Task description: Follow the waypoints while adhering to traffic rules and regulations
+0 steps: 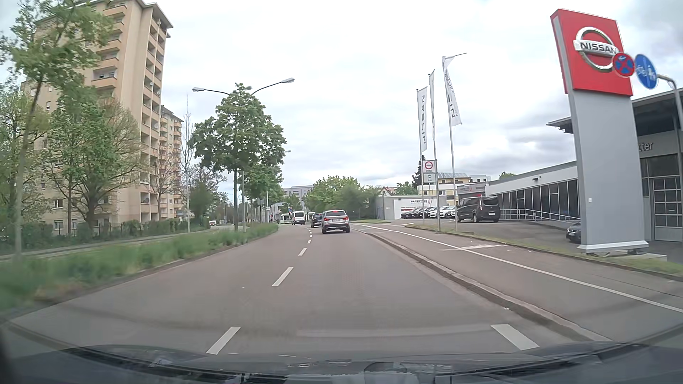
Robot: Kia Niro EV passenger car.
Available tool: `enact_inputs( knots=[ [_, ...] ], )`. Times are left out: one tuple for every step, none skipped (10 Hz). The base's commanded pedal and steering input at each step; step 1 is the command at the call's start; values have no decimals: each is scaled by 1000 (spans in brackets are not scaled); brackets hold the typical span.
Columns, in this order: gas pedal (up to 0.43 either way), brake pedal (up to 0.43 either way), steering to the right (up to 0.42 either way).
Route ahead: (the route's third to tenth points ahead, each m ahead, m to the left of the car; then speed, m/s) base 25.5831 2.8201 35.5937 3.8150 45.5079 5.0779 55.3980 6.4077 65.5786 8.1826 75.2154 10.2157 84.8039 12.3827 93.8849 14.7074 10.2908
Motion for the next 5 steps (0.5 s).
enact_inputs(
  knots=[
    [79,0,-15],
    [79,0,-16],
    [79,0,-16],
    [79,0,-16],
    [79,0,-17]
  ],
)
